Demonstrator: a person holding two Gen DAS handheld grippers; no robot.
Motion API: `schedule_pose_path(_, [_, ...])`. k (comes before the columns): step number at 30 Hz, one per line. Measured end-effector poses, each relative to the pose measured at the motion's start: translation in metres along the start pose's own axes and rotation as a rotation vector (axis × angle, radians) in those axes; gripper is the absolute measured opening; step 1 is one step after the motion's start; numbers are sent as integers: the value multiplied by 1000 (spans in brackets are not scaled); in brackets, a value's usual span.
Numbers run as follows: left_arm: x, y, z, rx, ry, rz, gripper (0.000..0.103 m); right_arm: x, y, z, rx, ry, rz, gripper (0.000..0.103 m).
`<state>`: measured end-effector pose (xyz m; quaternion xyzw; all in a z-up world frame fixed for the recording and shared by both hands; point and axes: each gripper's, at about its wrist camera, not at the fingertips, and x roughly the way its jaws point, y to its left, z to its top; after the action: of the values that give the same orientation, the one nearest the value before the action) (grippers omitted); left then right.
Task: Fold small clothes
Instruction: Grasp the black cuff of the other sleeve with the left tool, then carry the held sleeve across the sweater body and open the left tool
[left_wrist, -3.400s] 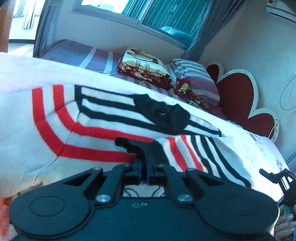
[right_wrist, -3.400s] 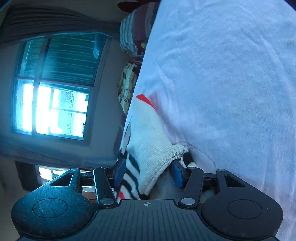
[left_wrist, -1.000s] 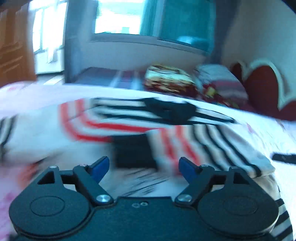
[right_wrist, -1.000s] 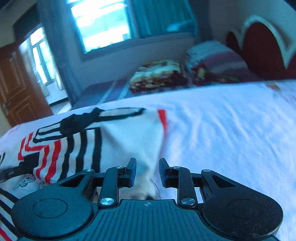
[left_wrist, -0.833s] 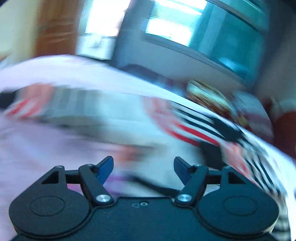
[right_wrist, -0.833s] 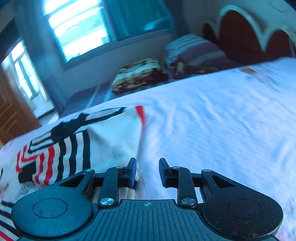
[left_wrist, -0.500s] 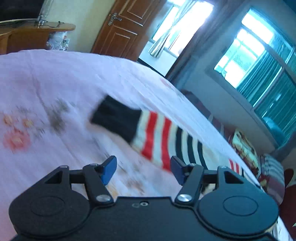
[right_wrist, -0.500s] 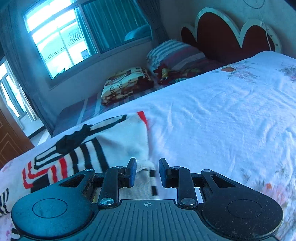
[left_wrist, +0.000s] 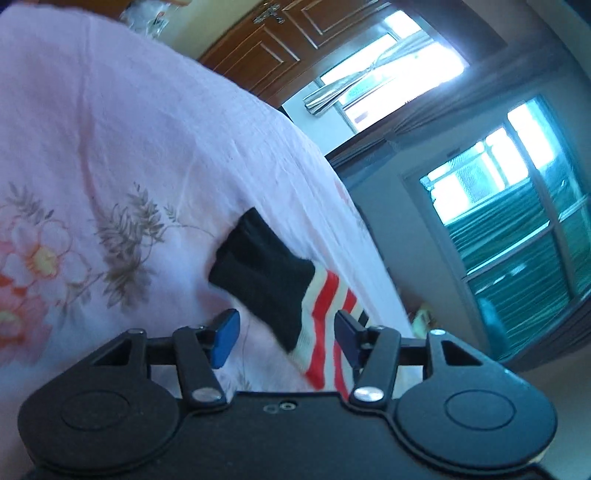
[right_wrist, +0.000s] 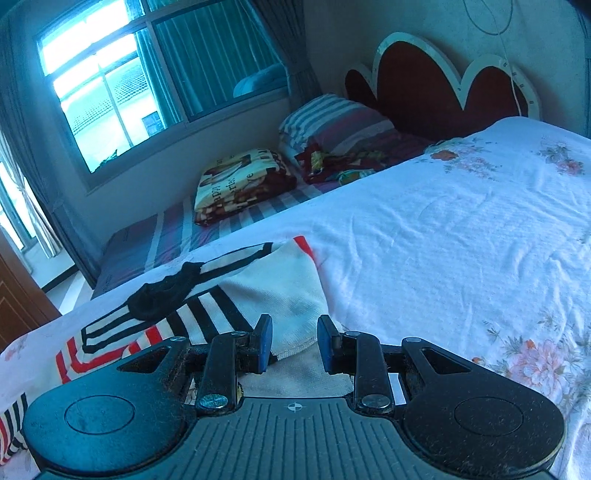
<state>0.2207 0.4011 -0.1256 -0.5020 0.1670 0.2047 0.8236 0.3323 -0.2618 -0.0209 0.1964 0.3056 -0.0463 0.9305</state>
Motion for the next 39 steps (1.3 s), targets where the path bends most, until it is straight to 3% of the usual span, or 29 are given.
schedule_pose_path(2, [4, 7, 7, -31, 1, -21, 49, -2, 1, 1, 5, -1, -7, 27])
schedule_pose_path(5, [17, 9, 17, -67, 12, -22, 34, -3, 1, 1, 8, -1, -7, 27])
schedule_pose_path(6, [21, 10, 20, -70, 16, -29, 25, -3, 1, 1, 10, -1, -5, 27])
schedule_pose_path(7, [23, 8, 23, -60, 19, -24, 11, -3, 1, 2, 10, -1, -4, 27])
schedule_pose_path(8, [26, 8, 25, -39, 19, -12, 5, -3, 0, 1, 10, 0, -4, 27])
schedule_pose_path(14, [11, -29, 15, 97, -24, -35, 5, 2, -11, -3, 32, 15, 1, 27])
schedule_pose_path(19, [12, -113, -14, 262, 19, -148, 5, 10, -22, -4, 56, 30, 9, 27])
schedule_pose_path(26, [46, -223, -108, 446, 159, -279, 5, 20, -41, 3, 68, 29, 48, 27])
schedule_pose_path(33, [66, -270, -196, 568, 260, -301, 5, 33, -81, 15, 119, 27, 62, 27])
schedule_pose_path(39, [83, -310, -260, 773, 316, -302, 5, 39, -110, 15, 128, 45, 66, 27])
